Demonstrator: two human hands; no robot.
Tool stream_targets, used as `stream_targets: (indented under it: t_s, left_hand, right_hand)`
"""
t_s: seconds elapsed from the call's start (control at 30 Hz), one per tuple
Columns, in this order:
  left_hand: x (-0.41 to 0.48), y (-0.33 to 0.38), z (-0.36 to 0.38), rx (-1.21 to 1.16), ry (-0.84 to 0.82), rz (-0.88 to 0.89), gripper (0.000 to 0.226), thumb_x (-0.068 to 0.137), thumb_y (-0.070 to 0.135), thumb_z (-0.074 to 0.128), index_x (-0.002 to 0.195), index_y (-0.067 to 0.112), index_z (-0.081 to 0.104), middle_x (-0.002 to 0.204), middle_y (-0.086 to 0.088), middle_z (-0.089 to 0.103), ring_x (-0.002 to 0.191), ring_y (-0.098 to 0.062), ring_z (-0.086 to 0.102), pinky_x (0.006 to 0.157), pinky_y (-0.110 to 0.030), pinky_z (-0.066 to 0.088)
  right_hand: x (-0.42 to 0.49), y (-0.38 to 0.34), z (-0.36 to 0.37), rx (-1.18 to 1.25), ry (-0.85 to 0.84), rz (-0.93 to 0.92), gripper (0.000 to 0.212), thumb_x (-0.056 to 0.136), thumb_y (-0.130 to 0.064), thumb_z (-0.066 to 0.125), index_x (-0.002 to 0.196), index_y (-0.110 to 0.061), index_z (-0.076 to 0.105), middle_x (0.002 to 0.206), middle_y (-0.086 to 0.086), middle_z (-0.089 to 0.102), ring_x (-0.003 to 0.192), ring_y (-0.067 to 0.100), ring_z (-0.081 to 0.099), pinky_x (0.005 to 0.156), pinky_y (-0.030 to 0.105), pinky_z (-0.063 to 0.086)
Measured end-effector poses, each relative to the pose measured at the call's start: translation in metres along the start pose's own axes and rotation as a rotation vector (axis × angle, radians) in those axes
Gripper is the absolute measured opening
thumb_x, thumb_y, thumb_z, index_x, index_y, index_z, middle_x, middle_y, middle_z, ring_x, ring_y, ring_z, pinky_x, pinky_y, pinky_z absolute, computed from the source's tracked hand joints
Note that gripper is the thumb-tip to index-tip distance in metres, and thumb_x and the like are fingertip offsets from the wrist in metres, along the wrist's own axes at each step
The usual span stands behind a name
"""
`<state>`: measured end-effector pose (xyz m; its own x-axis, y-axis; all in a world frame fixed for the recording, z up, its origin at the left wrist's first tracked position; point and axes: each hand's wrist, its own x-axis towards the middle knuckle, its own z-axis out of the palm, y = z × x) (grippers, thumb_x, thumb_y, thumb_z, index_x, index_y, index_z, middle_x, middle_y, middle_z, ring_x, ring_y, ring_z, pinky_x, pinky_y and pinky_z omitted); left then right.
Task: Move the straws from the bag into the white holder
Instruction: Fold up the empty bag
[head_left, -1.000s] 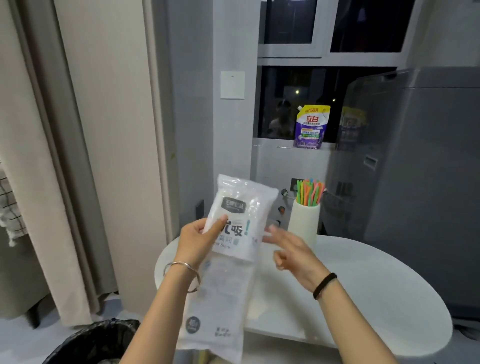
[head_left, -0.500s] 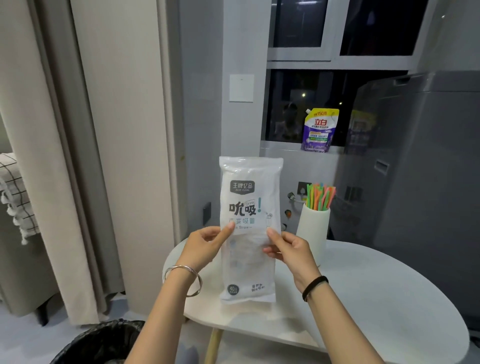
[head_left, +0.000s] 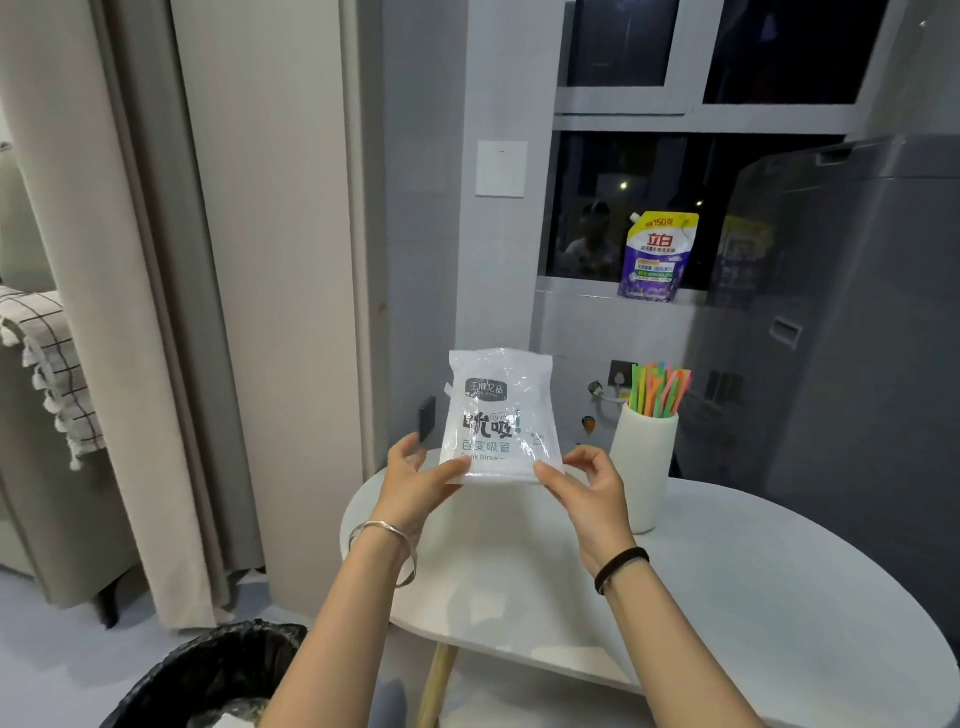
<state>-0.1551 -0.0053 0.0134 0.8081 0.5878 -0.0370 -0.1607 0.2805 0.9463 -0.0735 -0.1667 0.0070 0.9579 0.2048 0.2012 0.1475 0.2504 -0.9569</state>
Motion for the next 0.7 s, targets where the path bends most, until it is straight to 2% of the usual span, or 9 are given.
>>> stream_targets:
  t_s: [0.03,0.13,0.23,0.33,0.4,0.5,0.57,0.63,0.7]
  left_hand:
    - [0.0,0.0,-0.005,-0.024,-0.015,-0.048,0.073,0.083,0.002,0.072,0.147,0.009,0.036,0.136,-0.006,0.055,0.092,-0.015,0.069,0.073,-0.02,0.055]
    - [0.001,0.002,-0.016,0.002,-0.122,-0.122,0.04,0.084,0.013,0.073,0.124,0.009,0.065,0.1,0.001,0.078,0.081,-0.008,0.074,0.069,-0.018,0.058]
    - [-0.001,0.002,-0.033,0.037,-0.067,-0.119,0.021,0.083,0.024,0.075,0.104,0.019,0.073,0.085,0.009,0.079,0.075,-0.003,0.073,0.067,-0.017,0.057]
    - [-0.004,0.009,-0.063,0.028,0.053,-0.105,0.014,0.084,0.02,0.075,0.097,0.017,0.072,0.077,0.007,0.078,0.065,-0.002,0.072,0.057,-0.013,0.055]
    - [-0.01,0.012,-0.094,0.05,0.173,-0.062,0.02,0.084,0.018,0.074,0.104,0.016,0.071,0.084,0.006,0.076,0.069,-0.003,0.071,0.055,-0.012,0.054]
    - [-0.019,0.005,-0.137,0.086,0.305,-0.031,0.03,0.087,0.015,0.07,0.117,0.013,0.067,0.104,-0.004,0.073,0.091,-0.016,0.068,0.069,-0.021,0.057]
    - [-0.026,-0.008,-0.164,0.091,0.374,-0.063,0.033,0.089,0.011,0.067,0.122,0.008,0.065,0.111,-0.01,0.07,0.098,-0.024,0.065,0.078,-0.028,0.056]
    - [-0.034,-0.026,-0.188,0.091,0.447,-0.129,0.033,0.089,0.008,0.065,0.122,0.007,0.064,0.115,-0.012,0.068,0.101,-0.025,0.063,0.087,-0.035,0.055]
    - [-0.041,-0.048,-0.209,0.064,0.515,-0.189,0.031,0.09,0.004,0.062,0.12,0.006,0.063,0.121,-0.014,0.066,0.1,-0.024,0.062,0.086,-0.035,0.055]
  right_hand:
    - [-0.001,0.002,0.002,-0.011,-0.01,-0.003,0.032,0.073,-0.003,0.075,0.083,-0.018,0.048,0.092,-0.003,0.055,0.08,0.011,0.062,0.084,0.028,0.05]
    - [-0.002,0.007,0.008,-0.005,-0.094,-0.002,0.035,0.075,0.002,0.073,0.088,-0.017,0.047,0.097,-0.003,0.055,0.08,0.012,0.064,0.073,0.018,0.053]
    - [-0.007,0.013,0.019,-0.029,-0.189,0.029,0.035,0.076,0.0,0.072,0.098,-0.01,0.047,0.102,-0.001,0.056,0.077,0.009,0.065,0.068,0.013,0.052]
    - [-0.016,0.021,0.034,-0.15,-0.277,0.046,0.043,0.077,-0.012,0.074,0.112,-0.006,0.049,0.11,-0.004,0.055,0.083,0.0,0.062,0.064,0.006,0.048]
    - [-0.024,0.029,0.045,-0.227,-0.355,0.08,0.046,0.079,-0.019,0.073,0.117,-0.011,0.048,0.117,-0.005,0.052,0.09,-0.001,0.059,0.069,0.01,0.045]
    - [-0.035,0.04,0.058,-0.312,-0.45,0.113,0.046,0.079,-0.024,0.073,0.118,-0.017,0.049,0.124,-0.006,0.05,0.101,0.009,0.059,0.077,0.018,0.043]
    - [-0.042,0.046,0.067,-0.344,-0.512,0.124,0.045,0.079,-0.025,0.073,0.117,-0.018,0.05,0.125,-0.005,0.051,0.106,0.013,0.059,0.073,0.015,0.043]
    - [-0.049,0.054,0.076,-0.381,-0.569,0.134,0.045,0.079,-0.025,0.073,0.118,-0.017,0.051,0.125,-0.004,0.051,0.106,0.014,0.058,0.075,0.015,0.042]
    - [-0.056,0.061,0.085,-0.43,-0.616,0.152,0.043,0.079,-0.027,0.073,0.116,-0.019,0.053,0.125,-0.004,0.052,0.107,0.014,0.057,0.081,0.02,0.042]
